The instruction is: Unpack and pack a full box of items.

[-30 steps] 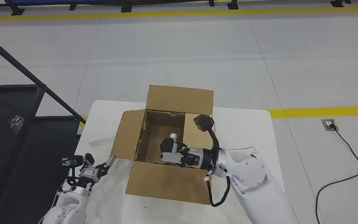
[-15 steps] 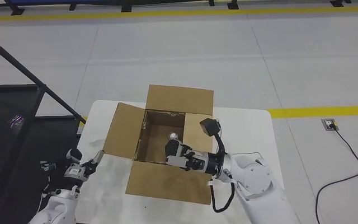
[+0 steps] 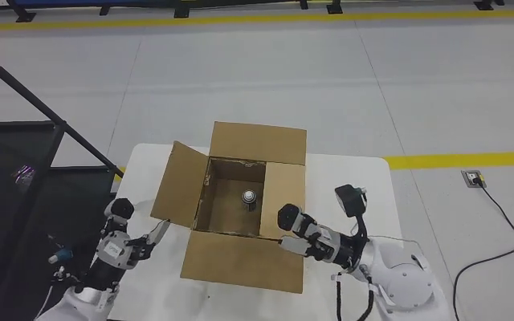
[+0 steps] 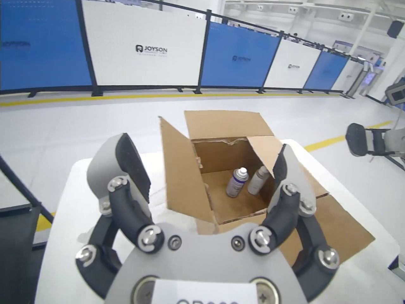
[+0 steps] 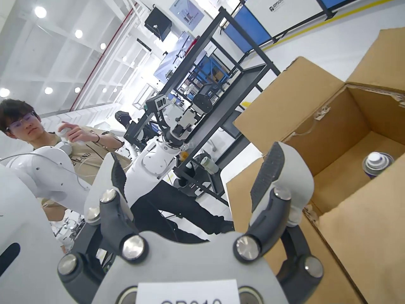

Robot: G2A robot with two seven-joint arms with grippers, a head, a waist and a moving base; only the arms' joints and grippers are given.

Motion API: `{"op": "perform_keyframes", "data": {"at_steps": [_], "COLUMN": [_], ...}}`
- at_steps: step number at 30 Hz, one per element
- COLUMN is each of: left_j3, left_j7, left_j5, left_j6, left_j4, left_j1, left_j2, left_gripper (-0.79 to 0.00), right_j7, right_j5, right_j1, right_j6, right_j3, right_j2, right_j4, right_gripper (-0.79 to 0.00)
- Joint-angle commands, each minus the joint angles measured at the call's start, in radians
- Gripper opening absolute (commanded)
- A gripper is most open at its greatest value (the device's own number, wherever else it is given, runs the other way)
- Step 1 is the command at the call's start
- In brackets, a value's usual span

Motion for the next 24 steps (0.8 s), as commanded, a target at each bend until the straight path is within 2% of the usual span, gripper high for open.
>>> {"op": "perform_keyframes", "data": {"at_steps": [1,2,4,8,10,17,24], "left_j3": [0.084,0.117,0.186,0.339,0.4,0.529,0.569], "left_j7": [-0.068,-0.106,-0.14,-0.205,-0.244,-0.429,-0.638], "left_j5": [-0.005,-0.021,0.048,0.065,0.016,-0.128,-0.398], "left_j6": [-0.003,-0.001,0.034,0.045,0.031,0.038,0.005], "left_j4": [0.014,0.031,0.07,0.194,0.256,0.424,0.575], "left_j1": [-0.052,-0.084,-0.156,-0.293,-0.351,-0.524,-0.649], "left_j2": [-0.001,-0.002,-0.005,-0.018,-0.026,-0.048,-0.061], "left_gripper": [0.0,0.0,0.0,0.0,0.0,0.0,0.0], "right_j7": [-0.001,0.0,-0.001,-0.004,-0.002,0.014,0.029], "right_j5": [0.013,0.022,0.035,0.064,0.082,0.151,0.188], "right_j1": [-0.035,-0.05,-0.081,-0.138,-0.159,-0.178,-0.15], "right_j6": [-0.018,-0.027,-0.043,-0.075,-0.089,-0.123,-0.131], "right_j3": [0.042,0.059,0.094,0.154,0.182,0.234,0.239], "right_j2": [0.008,0.012,0.018,0.031,0.037,0.055,0.069], "right_j4": [-0.008,-0.01,-0.011,-0.004,0.006,0.067,0.114], "right_gripper": [0.0,0.0,0.0,0.0,0.0,0.0,0.0]}}
